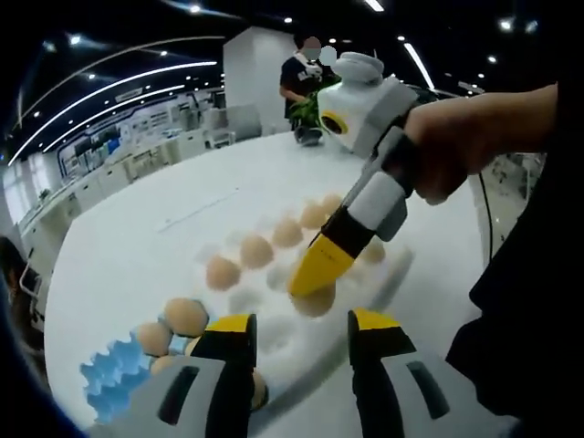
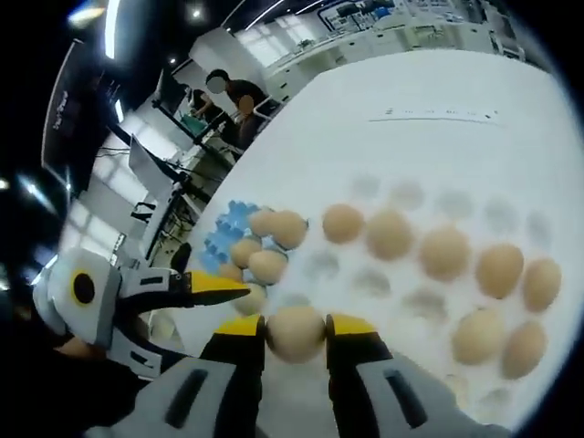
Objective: Place the egg into an empty slot of the egg tray after lifting it from the table, then release the egg inside the slot.
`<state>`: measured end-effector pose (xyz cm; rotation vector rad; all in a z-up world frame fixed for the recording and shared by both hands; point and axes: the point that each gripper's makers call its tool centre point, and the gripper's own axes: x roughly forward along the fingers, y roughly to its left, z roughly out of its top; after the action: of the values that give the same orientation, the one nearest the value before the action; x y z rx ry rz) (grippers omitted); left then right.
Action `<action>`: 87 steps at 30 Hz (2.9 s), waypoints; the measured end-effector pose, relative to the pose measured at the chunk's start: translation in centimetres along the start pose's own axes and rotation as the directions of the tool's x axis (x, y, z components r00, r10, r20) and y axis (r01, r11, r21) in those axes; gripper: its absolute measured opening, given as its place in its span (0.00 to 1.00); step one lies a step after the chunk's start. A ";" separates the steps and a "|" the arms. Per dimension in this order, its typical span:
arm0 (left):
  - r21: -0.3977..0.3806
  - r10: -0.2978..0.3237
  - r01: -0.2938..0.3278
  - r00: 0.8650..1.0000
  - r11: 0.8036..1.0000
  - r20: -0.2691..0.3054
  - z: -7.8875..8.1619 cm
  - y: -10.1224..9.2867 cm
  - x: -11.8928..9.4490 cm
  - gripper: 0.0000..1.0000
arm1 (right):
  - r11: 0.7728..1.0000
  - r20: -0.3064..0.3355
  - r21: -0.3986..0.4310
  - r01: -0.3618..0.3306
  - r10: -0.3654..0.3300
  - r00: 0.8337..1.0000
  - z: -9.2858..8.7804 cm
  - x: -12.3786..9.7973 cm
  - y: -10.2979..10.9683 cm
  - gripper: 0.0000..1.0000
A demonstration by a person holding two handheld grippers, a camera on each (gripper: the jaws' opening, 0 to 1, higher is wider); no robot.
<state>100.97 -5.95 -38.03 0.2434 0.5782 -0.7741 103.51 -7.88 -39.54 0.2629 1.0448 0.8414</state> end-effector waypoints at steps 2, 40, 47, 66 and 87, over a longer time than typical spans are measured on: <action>-0.006 -0.002 0.002 1.000 1.000 0.003 0.1 0.1 0.1 0.41 | 1.000 0.007 0.001 -0.003 0.003 1.000 0.2 0.1 0.2 0.27; -0.021 0.028 -0.027 1.000 0.999 0.011 0.5 1.1 1.1 0.29 | 0.956 0.066 0.232 -0.181 0.171 0.983 1.0 1.2 2.8 0.27; -0.027 0.029 -0.028 0.999 0.999 0.014 0.3 1.2 1.0 0.28 | 0.951 0.066 0.245 -0.189 0.178 0.982 0.9 1.3 3.0 0.27; -0.029 0.040 -0.040 0.999 0.999 -0.001 -0.6 1.8 1.0 0.28 | 0.958 0.104 0.223 -0.179 0.160 0.982 1.8 1.0 2.7 0.27; -0.067 0.092 -0.093 0.996 0.993 -0.023 -2.0 4.1 -0.5 0.28 | 0.953 -0.092 -0.269 0.136 -0.166 0.982 -2.3 0.8 -3.1 0.30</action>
<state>102.79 -2.01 -39.39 0.2134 0.6065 -0.6620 103.29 -9.83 -43.00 -0.0902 1.0325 0.8519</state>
